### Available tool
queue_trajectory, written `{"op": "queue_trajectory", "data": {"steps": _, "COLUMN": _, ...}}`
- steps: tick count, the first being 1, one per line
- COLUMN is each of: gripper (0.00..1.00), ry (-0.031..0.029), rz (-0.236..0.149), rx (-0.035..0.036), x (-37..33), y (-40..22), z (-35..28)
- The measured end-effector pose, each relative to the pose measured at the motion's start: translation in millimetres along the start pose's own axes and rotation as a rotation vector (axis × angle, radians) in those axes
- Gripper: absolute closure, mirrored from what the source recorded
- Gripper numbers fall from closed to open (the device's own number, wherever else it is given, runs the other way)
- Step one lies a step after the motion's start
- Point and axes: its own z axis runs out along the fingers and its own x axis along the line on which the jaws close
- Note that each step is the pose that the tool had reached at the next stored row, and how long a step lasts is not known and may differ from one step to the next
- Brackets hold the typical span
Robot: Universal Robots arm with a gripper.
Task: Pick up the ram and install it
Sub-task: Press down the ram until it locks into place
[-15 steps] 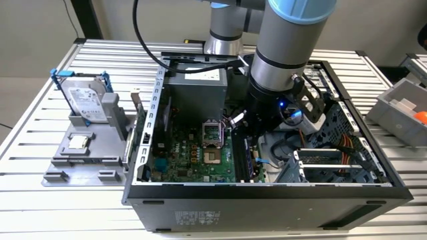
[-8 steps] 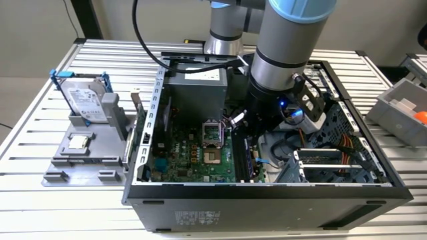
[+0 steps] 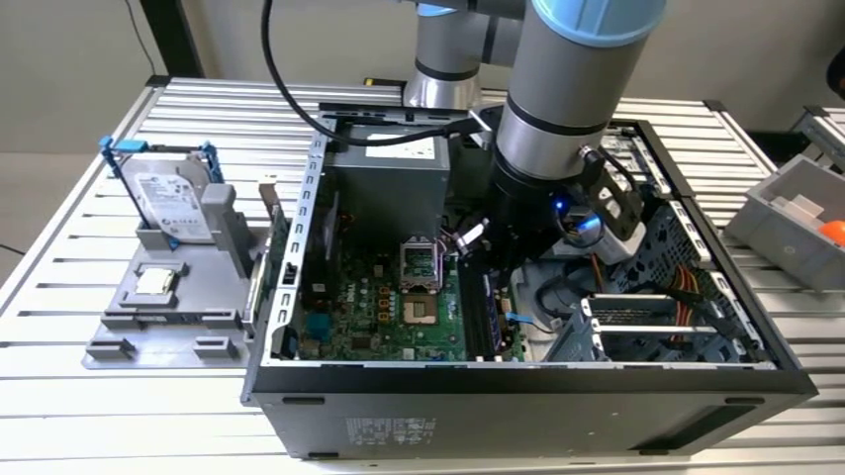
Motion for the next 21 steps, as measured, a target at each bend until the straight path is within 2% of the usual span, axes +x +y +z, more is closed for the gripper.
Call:
{"op": "queue_trajectory", "data": {"steps": 7, "gripper": 1.00, "ry": -0.0004, "rz": -0.046, "rx": -0.0005, "x": 0.0, "y": 0.0, "z": -0.1}}
{"op": "queue_trajectory", "data": {"steps": 14, "gripper": 1.00, "ry": -0.0003, "rz": -0.054, "rx": -0.0006, "x": 0.0, "y": 0.0, "z": -0.1}}
{"op": "queue_trajectory", "data": {"steps": 21, "gripper": 1.00, "ry": -0.0005, "rz": -0.083, "rx": -0.0010, "x": 0.0, "y": 0.0, "z": -0.1}}
